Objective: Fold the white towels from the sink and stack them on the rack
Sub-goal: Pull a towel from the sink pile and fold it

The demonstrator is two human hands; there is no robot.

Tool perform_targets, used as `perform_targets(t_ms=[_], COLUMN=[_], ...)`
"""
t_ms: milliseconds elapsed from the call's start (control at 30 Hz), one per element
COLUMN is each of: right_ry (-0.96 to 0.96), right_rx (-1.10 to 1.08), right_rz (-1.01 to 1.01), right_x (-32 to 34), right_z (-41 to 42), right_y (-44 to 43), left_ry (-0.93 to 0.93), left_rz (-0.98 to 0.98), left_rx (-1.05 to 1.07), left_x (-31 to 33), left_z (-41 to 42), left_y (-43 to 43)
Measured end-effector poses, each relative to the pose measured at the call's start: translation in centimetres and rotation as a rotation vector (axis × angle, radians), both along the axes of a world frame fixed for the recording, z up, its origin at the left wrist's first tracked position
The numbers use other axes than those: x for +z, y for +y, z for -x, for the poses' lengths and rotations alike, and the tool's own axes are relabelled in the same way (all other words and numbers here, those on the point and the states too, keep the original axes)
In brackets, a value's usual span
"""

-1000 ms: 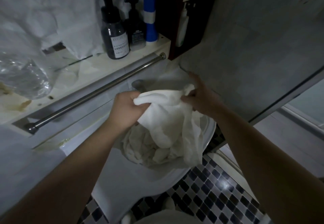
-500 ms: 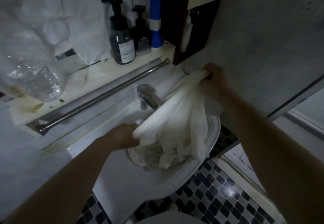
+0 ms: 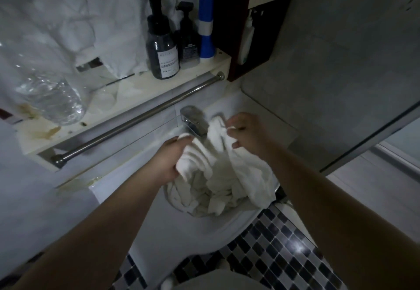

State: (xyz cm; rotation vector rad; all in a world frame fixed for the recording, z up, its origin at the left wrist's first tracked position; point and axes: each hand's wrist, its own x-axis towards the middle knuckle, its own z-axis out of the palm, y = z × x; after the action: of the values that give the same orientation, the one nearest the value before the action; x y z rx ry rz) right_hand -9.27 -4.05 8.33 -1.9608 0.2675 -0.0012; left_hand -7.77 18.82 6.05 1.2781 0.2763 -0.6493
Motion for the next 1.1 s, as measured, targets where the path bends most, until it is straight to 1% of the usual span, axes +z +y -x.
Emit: perform_targets(t_ms=[33, 100, 200, 267, 333, 400, 433, 467, 500, 567, 600, 700, 800, 900, 967, 1033, 1100], right_ry=[0.0, -0.008, -0.064, -0.097, -0.1, -0.087, -0.082, -0.07, -0.06, -0.048, -0.051, -0.063, -0.069, -0.055, -0.052, -0.048, -0.048], right_rx=[0.022, 0.08, 0.094, 0.055, 0.018, -0.007, -0.022, -0.046, -0.072, -0.112, -0.115, -0.081, -0.073, -0.103, -0.132, -0.164, -0.157], right_rz=[-0.032, -0.069, -0.138, -0.132, -0.113, -0.078, -0.076, -0.09, -0.111, -0.135, -0.133, -0.103, -0.12, -0.22, -0.302, -0.417, -0.463], right_x=[-0.1, -0.3, 0.4, 0.9, 0.9, 0.5, 0.2, 0.1, 0.0, -0.4, -0.5, -0.7, -0.6, -0.5, -0.6, -0.6, -0.6], right_z=[0.6, 1.8, 3.1, 3.3, 3.6, 4.1, 4.5, 5.0, 5.3, 5.6, 5.8, 6.2, 6.4, 6.2, 6.2, 6.3, 6.7], right_y=[0.8, 2.1, 3.0, 2.8, 2.4, 2.2, 2.3, 2.5, 2.7, 2.9, 2.9, 3.0, 2.6, 2.5, 2.5, 2.7, 2.8], left_ry=[0.031, 0.041, -0.045, -0.117, -0.109, -0.06, -0.075, -0.134, -0.234, -0.45, -0.538, -0.818, -1.053, -1.171, -1.215, -1.182, -1.079], left_rz=[0.092, 0.2, 0.375, 0.37, 0.335, 0.377, 0.387, 0.345, 0.264, 0.036, -0.068, -0.292, -0.452, -0.526, -0.518, -0.445, -0.39], left_rx=[0.015, 0.061, 0.192, 0.171, 0.122, 0.108, 0.088, 0.05, -0.001, -0.109, -0.159, -0.292, -0.319, -0.258, -0.167, -0.118, -0.177], left_x=[0.9, 2.4, 3.3, 3.6, 3.5, 3.0, 2.5, 2.1, 1.6, 0.8, 0.7, 1.0, 0.9, 0.2, -0.4, -0.4, -0.3], left_z=[0.3, 1.2, 1.4, 1.3, 1.2, 1.5, 1.6, 1.9, 2.0, 2.3, 2.4, 2.3, 1.8, 1.8, 2.0, 2.5, 3.0], left_y=[-0.9, -2.8, -4.6, -4.9, -4.9, -4.7, -4.7, -4.5, -4.5, -4.3, -4.2, -4.1, -3.8, -3.7, -4.0, -4.3, -4.5])
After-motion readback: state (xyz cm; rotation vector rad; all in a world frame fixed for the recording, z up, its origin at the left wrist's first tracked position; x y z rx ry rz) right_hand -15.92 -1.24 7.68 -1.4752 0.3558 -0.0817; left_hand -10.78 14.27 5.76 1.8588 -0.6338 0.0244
